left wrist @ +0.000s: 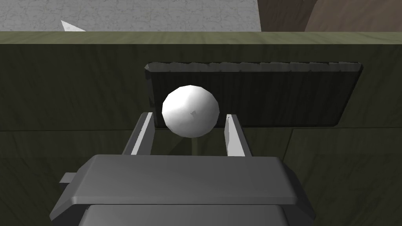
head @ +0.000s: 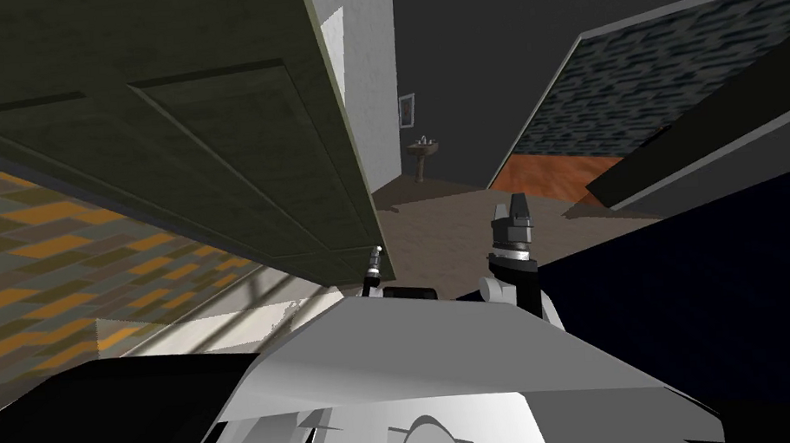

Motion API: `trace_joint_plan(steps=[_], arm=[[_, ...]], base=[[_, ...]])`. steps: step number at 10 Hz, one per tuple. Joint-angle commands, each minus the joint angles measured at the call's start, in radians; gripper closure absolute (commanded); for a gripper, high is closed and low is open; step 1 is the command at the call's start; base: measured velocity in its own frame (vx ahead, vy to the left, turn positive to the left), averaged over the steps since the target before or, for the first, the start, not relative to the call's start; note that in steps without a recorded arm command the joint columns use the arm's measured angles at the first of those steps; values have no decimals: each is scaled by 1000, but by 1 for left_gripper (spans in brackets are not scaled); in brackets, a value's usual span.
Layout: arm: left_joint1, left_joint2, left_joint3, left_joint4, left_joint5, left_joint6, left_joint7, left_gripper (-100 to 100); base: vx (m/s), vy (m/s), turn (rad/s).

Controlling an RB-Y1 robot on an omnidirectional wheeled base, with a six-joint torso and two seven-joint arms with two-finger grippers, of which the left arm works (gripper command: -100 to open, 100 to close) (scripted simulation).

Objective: Push the door open

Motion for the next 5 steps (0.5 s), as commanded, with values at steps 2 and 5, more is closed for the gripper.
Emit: trace_joint_plan(steps=[2, 5], arm=[[0, 1, 0, 0, 0, 1, 0, 100], [0, 1, 0, 0, 0, 1, 0, 100]], base=[[-27, 4, -10], [-6, 0, 1]])
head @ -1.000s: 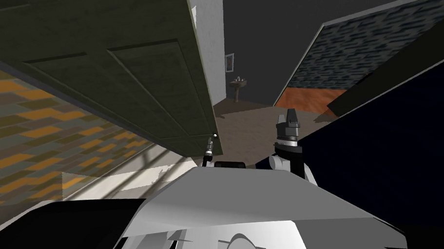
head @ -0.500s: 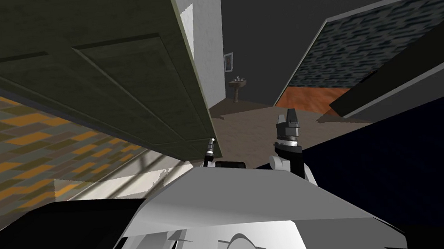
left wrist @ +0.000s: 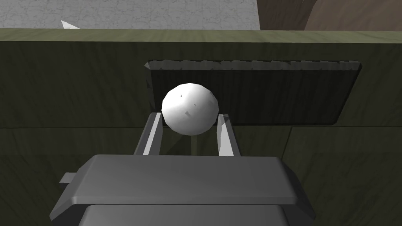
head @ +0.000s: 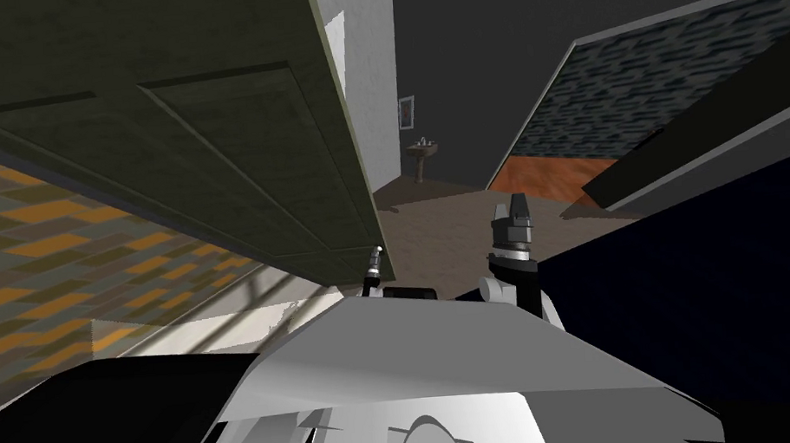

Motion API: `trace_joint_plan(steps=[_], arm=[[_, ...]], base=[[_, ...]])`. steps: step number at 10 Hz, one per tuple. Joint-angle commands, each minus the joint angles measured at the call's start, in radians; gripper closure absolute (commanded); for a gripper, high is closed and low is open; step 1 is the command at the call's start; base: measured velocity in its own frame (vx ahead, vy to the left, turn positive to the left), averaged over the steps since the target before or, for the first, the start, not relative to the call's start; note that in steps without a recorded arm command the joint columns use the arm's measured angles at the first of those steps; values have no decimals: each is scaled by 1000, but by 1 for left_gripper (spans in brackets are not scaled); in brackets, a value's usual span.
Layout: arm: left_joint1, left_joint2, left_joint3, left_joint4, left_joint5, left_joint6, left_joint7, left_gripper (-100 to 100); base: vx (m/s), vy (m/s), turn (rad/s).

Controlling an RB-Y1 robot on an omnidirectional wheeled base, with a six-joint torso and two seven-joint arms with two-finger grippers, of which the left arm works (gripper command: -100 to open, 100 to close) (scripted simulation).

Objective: Push the door open

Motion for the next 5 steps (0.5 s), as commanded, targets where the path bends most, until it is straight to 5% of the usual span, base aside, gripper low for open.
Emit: trace_joint_plan(steps=[1, 3, 4, 5], arm=[[-2, 18, 17, -2, 10, 3, -6, 100], [-4, 28, 33, -3, 19, 6, -12, 100], [-12, 36, -7, 17, 17, 11, -6, -100], [-19, 41, -30, 24, 17, 11, -6, -100]], base=[[112, -30, 75], [181, -27, 84], [46, 8, 268], [-72, 30, 344]])
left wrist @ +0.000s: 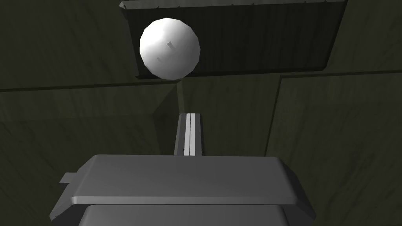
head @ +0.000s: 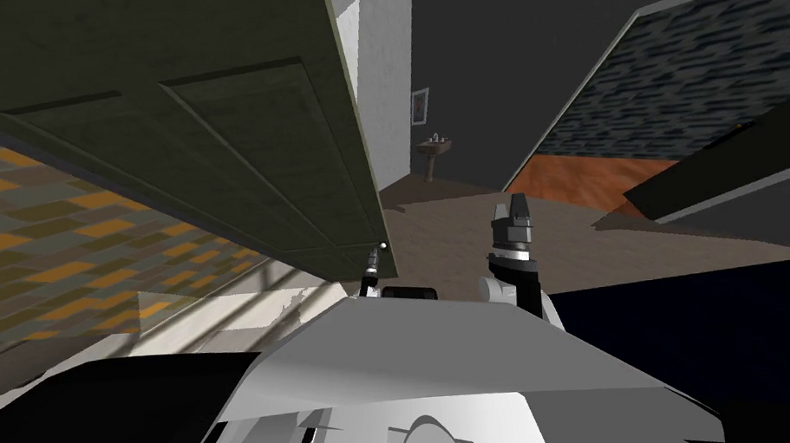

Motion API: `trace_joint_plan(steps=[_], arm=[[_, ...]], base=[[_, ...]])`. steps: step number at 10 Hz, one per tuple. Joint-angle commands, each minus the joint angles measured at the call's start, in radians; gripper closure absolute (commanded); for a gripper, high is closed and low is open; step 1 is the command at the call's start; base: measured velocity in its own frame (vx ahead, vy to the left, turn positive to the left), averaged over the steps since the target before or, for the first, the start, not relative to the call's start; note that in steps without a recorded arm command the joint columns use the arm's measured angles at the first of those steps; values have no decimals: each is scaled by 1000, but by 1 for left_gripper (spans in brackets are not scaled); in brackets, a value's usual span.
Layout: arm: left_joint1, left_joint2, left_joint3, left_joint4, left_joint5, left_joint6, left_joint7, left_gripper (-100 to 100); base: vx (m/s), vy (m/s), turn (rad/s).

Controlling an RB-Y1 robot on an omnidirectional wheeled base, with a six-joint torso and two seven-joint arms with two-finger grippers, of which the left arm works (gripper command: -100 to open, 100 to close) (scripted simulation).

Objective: Push the door open

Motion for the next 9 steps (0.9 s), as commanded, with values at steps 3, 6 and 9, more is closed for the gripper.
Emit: trace_joint_plan(steps=[3, 6, 9], arm=[[-20, 6, -74, 19, 0, 0, -2, -100], [-41, 2, -141, 38, 1, 1, -2, -100], [-62, -14, -209, 58, 2, 3, -2, -100]], base=[[-80, 49, 245], [-62, 19, 271], [-52, 11, 251]])
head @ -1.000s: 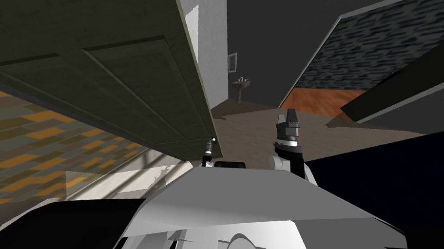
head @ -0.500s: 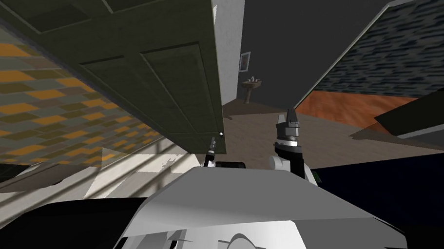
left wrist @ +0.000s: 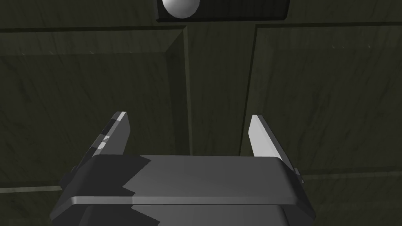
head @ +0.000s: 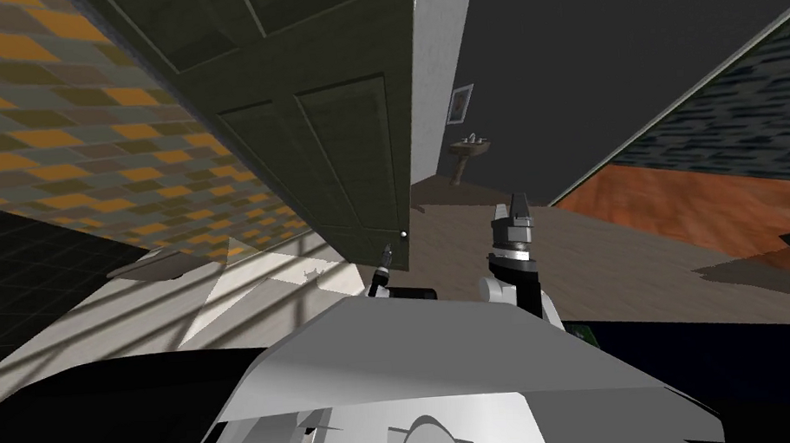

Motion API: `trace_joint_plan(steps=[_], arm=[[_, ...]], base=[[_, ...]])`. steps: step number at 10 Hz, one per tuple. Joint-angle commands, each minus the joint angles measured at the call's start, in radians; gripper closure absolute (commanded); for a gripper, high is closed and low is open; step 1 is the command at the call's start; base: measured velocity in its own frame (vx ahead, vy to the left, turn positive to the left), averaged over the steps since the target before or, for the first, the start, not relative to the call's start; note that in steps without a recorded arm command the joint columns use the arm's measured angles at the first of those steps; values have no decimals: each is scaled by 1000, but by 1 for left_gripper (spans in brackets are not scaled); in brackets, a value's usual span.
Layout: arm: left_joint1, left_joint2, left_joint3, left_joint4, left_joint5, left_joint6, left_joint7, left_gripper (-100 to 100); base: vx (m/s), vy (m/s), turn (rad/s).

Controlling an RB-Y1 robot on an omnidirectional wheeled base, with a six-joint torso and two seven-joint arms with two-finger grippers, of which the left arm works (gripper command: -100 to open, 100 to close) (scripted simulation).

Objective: Push the door open

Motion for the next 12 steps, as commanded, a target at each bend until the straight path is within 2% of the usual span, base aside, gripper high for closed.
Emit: trace_joint_plan(steps=[1, 4, 6, 7, 8, 9, 10, 11, 12], arm=[[3, -6, -37, -14, -1, 9, 1, -100], [-14, -32, -92, 2, 0, 10, 2, -100], [-27, -59, -132, 14, 1, 11, 2, -100], [-19, -55, -120, 10, -1, 10, -4, -100], [-23, -28, -119, 14, 0, 9, -3, -100], [-24, -21, -118, 15, 0, 9, -3, -100], [-29, -5, -114, 18, 1, 9, -2, -100], [-29, -5, -114, 18, 1, 9, -2, -100], [-34, 3, -109, 22, 2, 10, -1, -100]], base=[[-81, 13, 230], [-68, -8, 216], [-101, -62, 227], [-47, -45, 59], [113, -3, -27], [186, 7, 0], [218, 6, -17], [166, -26, -10], [175, -87, -29]])
